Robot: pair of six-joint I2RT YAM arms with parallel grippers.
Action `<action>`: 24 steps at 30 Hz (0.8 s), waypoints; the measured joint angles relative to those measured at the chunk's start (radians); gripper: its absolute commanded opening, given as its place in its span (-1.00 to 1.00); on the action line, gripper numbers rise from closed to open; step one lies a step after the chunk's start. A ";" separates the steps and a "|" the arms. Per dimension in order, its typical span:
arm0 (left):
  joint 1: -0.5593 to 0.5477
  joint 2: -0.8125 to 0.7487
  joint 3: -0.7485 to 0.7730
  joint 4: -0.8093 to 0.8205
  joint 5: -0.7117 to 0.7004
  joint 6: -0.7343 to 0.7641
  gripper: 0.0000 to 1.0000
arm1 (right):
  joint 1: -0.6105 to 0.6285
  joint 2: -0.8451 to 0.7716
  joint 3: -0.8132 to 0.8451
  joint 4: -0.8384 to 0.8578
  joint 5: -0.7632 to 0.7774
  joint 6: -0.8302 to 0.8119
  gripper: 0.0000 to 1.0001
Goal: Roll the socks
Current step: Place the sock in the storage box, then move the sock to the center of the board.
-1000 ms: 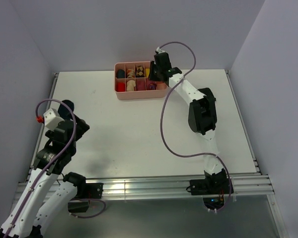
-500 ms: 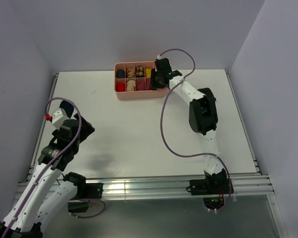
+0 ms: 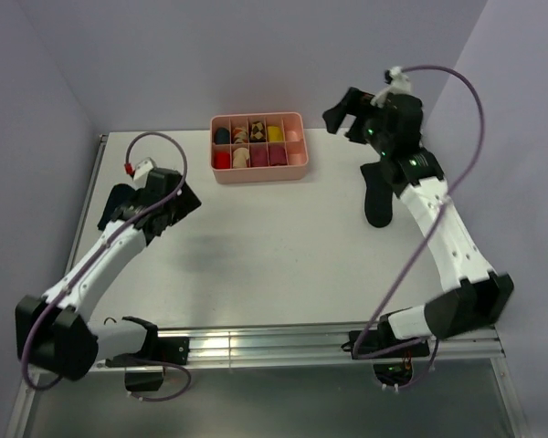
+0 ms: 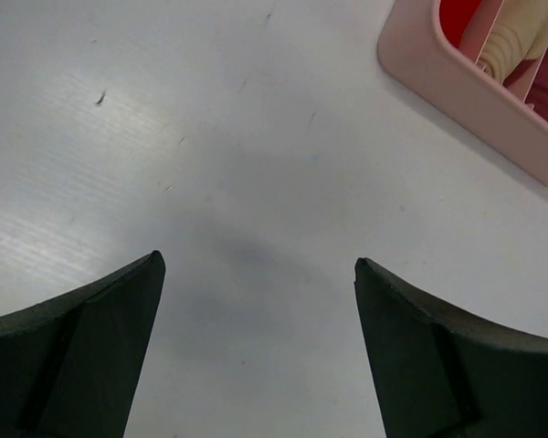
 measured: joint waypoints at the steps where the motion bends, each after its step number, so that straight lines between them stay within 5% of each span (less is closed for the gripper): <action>1: 0.006 0.057 0.036 0.011 0.014 0.000 0.81 | -0.024 -0.076 -0.073 0.030 0.001 0.020 1.00; 13: 0.327 0.513 0.274 0.130 0.063 0.035 0.80 | -0.018 -0.395 -0.535 0.106 -0.027 0.092 1.00; 19: 0.541 0.641 0.321 0.166 0.082 0.085 0.78 | -0.014 -0.443 -0.613 0.060 -0.099 0.096 0.96; 24: 0.615 0.723 0.355 0.175 0.101 0.133 0.75 | -0.014 -0.467 -0.652 0.048 -0.142 0.085 0.95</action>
